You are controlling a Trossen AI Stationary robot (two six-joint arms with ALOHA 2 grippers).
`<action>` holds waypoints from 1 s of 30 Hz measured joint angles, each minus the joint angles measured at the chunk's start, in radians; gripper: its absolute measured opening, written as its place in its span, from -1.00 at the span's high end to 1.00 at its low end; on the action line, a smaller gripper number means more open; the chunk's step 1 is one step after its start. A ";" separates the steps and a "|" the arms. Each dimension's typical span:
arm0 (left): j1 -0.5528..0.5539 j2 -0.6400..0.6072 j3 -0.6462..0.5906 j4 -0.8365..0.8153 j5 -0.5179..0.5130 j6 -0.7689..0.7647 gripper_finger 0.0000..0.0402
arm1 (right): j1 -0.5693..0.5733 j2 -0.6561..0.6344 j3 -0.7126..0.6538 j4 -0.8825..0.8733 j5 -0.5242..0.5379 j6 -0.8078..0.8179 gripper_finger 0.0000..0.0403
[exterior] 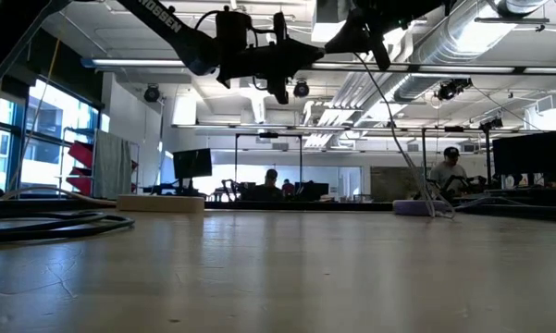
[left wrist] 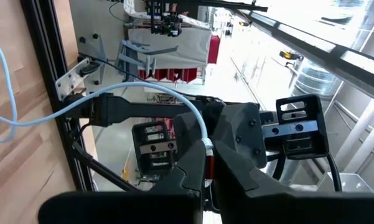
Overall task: Insert USB
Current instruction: Insert the white charger cable into the purple outlet extension
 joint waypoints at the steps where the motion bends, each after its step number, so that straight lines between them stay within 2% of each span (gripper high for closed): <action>1: 0.000 0.000 0.000 0.000 0.007 0.000 1.00 | 0.000 0.000 0.000 -0.001 -0.002 -0.001 0.90; 8: 0.000 0.000 0.000 0.000 0.026 0.000 1.00 | 0.000 0.001 0.000 -0.004 -0.020 -0.072 0.90; 24: -0.002 0.000 0.000 -0.005 0.085 -0.007 1.00 | 0.000 0.001 0.000 -0.008 -0.080 -0.071 0.90; 30: -0.006 0.000 0.000 -0.004 0.086 -0.008 1.00 | 0.000 0.003 0.000 -0.005 -0.084 -0.071 0.74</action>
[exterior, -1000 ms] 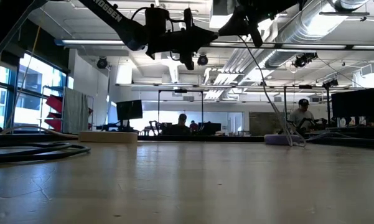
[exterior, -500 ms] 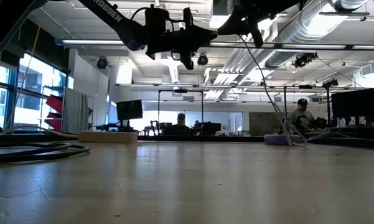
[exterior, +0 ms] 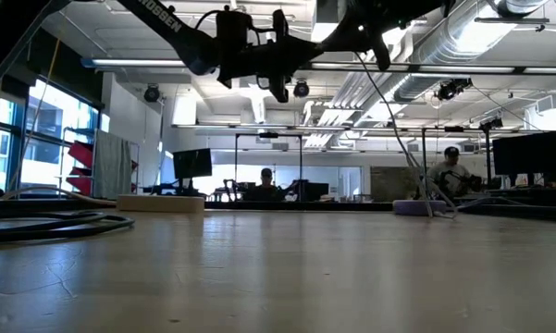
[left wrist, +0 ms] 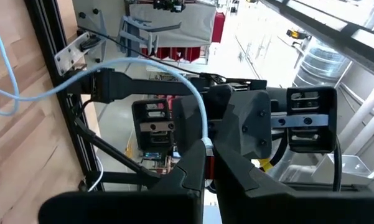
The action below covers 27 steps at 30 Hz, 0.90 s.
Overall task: Insert USB
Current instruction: Insert the white charger cable into the purple outlet extension
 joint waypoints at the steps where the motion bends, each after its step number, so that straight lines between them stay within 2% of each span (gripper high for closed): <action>1: 0.000 0.000 0.000 0.001 -0.001 0.000 1.00 | 0.000 0.000 0.000 0.002 0.000 0.001 0.69; 5: 0.000 0.000 0.000 0.002 -0.004 0.000 1.00 | 0.000 0.000 0.000 0.003 0.009 0.008 0.56; 9: 0.001 0.000 0.000 0.002 -0.002 0.000 1.00 | 0.000 0.000 0.000 0.003 0.017 0.007 0.56; 15: 0.001 0.000 0.000 0.000 0.006 0.000 1.00 | 0.000 0.000 0.000 0.004 0.018 0.006 0.69; 21: 0.003 0.000 0.000 -0.002 0.030 0.047 1.00 | 0.001 -0.001 0.000 0.000 0.028 0.028 0.95; 27: 0.020 0.000 0.000 -0.005 0.041 0.175 0.90 | 0.001 -0.001 0.006 -0.036 0.080 0.108 0.98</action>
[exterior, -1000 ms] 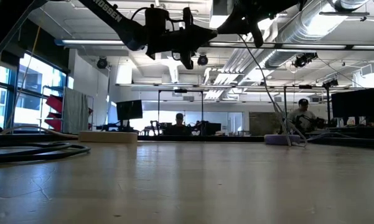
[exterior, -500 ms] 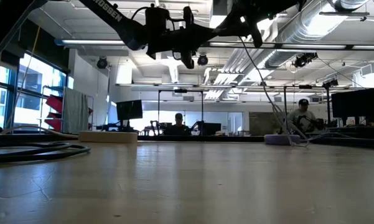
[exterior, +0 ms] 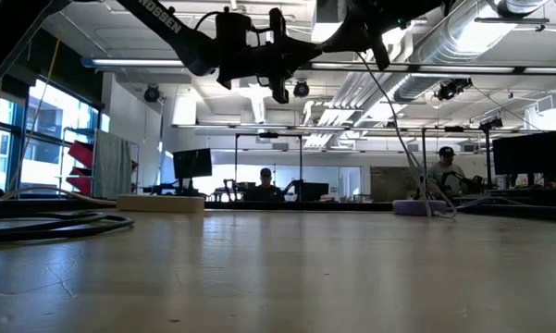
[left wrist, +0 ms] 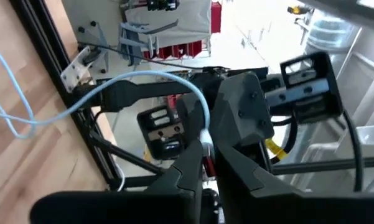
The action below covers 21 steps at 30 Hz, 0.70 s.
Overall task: Insert USB
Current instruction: Insert the white charger cable into the purple outlet extension
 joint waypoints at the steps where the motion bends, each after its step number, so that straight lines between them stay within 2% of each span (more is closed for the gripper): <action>1: 0.006 0.000 0.000 -0.002 0.010 0.002 0.87 | -0.002 0.000 0.014 -0.043 0.020 0.016 0.99; 5: 0.031 -0.003 0.002 0.014 0.075 0.036 0.76 | -0.035 0.002 0.099 -0.281 0.031 0.143 0.99; 9: 0.048 -0.002 0.001 0.006 0.079 0.052 0.71 | -0.109 0.041 0.235 -0.544 0.027 0.267 1.00; 12: 0.053 -0.004 0.001 0.010 0.079 0.067 0.71 | -0.183 0.145 0.336 -0.778 0.015 0.346 1.00; 16: 0.054 -0.004 0.001 0.011 0.097 0.081 0.70 | -0.255 0.271 0.381 -0.881 -0.003 0.423 1.00; 21: 0.054 -0.004 0.001 0.013 0.150 0.135 0.70 | -0.304 0.460 0.386 -1.099 0.085 0.431 1.00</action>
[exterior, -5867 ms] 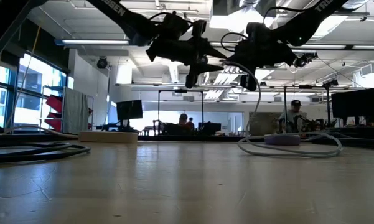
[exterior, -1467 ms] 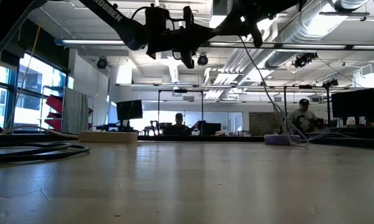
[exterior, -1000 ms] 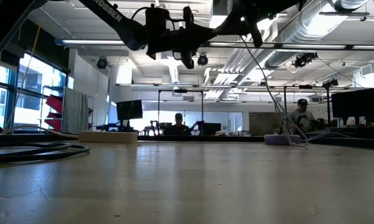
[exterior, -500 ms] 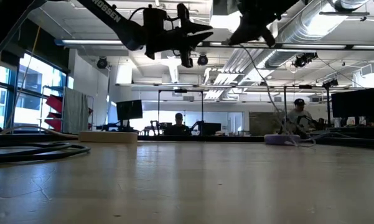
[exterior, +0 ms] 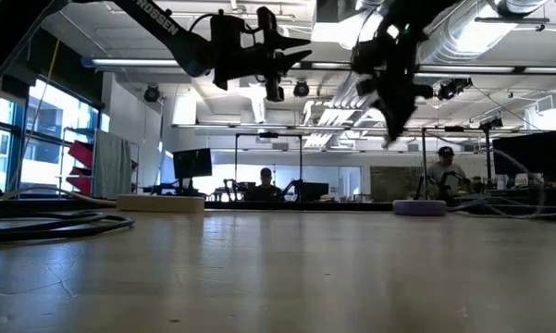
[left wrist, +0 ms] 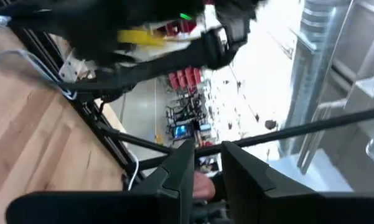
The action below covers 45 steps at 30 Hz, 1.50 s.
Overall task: Insert USB
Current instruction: Insert the white charger cable into the purple outlet extension
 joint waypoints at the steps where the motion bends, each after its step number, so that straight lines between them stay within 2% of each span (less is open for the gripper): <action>1: 0.000 0.000 0.000 0.000 0.007 0.013 0.70 | -0.002 0.030 0.000 -0.041 0.037 -0.003 1.00; 4: 0.000 0.000 0.000 0.002 0.014 0.050 0.70 | 0.003 0.108 -0.005 -0.071 0.118 0.037 1.00; 10: -0.001 0.000 0.000 0.001 0.052 0.129 0.70 | 0.021 0.181 0.001 -0.066 0.125 0.098 1.00; 16: -0.001 0.000 0.000 0.001 0.061 0.217 0.70 | 0.044 0.211 0.000 -0.091 0.165 0.094 1.00; 22: 0.000 0.001 0.000 0.001 0.069 0.275 0.70 | 0.046 0.240 -0.001 -0.091 0.118 0.060 1.00; 31: 0.000 0.001 0.000 -0.001 0.100 0.277 0.70 | 0.027 0.241 -0.001 -0.064 0.119 0.046 1.00; 40: 0.000 0.001 0.000 -0.001 0.100 0.277 0.70 | 0.054 0.307 -0.002 -0.060 0.247 0.007 1.00; 45: 0.000 0.001 0.000 -0.004 0.100 0.277 0.70 | 0.066 0.313 -0.002 -0.061 0.256 -0.005 1.00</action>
